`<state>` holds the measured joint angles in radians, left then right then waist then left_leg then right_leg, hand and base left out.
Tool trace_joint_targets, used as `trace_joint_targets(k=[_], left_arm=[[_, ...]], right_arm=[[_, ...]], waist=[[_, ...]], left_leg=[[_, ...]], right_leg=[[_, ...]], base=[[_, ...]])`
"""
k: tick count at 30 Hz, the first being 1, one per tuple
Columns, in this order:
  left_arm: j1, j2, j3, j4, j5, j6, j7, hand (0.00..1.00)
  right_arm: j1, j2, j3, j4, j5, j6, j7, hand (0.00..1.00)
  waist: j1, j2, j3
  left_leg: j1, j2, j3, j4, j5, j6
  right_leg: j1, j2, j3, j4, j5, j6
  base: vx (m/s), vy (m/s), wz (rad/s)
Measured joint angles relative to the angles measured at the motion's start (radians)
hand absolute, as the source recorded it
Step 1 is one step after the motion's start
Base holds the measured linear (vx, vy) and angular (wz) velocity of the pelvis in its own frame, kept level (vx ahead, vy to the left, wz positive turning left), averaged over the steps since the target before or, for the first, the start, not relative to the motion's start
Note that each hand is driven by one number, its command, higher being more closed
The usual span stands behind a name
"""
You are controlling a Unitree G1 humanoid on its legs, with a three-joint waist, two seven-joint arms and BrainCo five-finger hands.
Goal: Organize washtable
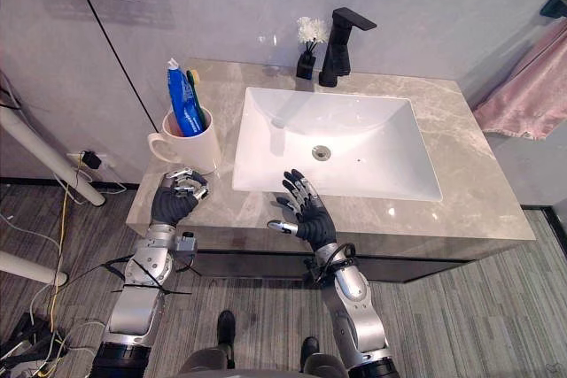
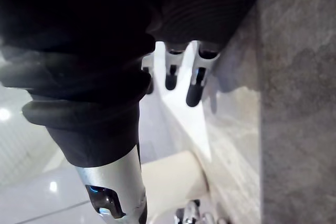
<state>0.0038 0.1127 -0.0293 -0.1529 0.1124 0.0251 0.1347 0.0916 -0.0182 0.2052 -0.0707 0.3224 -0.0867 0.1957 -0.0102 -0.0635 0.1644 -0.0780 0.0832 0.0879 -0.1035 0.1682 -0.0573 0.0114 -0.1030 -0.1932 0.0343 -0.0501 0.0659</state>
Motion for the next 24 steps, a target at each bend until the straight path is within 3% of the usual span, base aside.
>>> trace_joint_targets(k=[24], left_arm=[[-0.204, 0.069, -0.006, 0.135, 0.016, -0.013, 0.053, 1.0]], right_arm=[[-0.014, -0.011, 0.0, -0.05, 0.0, -0.016, -0.007, 0.0]], waist=[[0.002, -0.014, 0.079]], left_leg=[[0.005, -0.002, -0.001, 0.0, 0.003, 0.004]], right_leg=[[0.001, -0.002, 0.001, 0.01, 0.001, -0.002]], base=[[0.0, 0.0, 0.0]])
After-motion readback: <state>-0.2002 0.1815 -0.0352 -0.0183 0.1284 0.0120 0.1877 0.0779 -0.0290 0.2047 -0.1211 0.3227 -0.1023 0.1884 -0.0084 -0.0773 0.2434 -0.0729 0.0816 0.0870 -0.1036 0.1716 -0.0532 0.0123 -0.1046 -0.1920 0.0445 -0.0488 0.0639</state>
